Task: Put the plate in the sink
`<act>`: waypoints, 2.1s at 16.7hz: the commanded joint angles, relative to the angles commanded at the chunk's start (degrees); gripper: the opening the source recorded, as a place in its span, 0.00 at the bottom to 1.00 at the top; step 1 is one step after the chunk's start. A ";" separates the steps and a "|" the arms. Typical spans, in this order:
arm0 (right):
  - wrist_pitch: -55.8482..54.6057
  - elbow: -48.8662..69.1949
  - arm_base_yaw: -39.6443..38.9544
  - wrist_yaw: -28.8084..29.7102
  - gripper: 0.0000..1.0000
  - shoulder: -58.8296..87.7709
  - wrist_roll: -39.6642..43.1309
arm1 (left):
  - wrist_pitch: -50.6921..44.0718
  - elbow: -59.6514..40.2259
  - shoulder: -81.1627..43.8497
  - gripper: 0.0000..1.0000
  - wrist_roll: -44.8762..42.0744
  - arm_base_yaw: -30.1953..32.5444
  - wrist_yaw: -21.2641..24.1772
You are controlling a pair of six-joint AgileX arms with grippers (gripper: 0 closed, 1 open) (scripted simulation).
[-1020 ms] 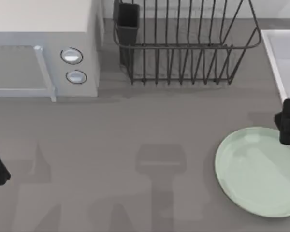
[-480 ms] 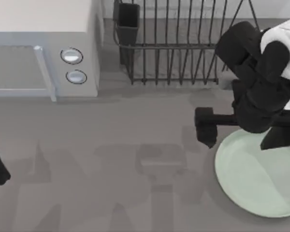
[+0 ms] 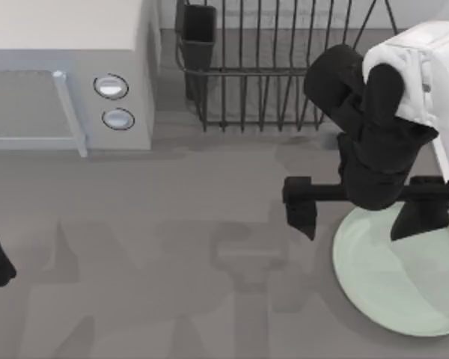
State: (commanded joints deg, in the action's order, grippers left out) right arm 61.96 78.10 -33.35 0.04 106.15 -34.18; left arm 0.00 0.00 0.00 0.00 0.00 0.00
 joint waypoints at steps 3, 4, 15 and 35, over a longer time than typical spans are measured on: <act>-1.07 -0.81 0.26 -0.01 1.00 0.35 0.05 | 0.00 0.00 0.00 1.00 0.00 0.00 0.00; -2.37 -1.64 0.24 -0.01 1.00 0.99 0.03 | 0.00 0.00 0.00 1.00 0.00 0.00 0.00; -21.76 -12.29 -0.13 0.05 1.00 9.47 -0.27 | 0.00 0.00 0.00 1.00 0.00 0.00 0.00; -21.76 -12.29 -0.13 0.05 0.00 9.47 -0.27 | 0.00 0.00 0.00 1.00 0.00 0.00 0.00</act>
State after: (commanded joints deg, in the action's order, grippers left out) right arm 40.20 65.81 -33.48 0.09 115.61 -34.45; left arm 0.00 0.00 0.00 0.00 0.00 0.00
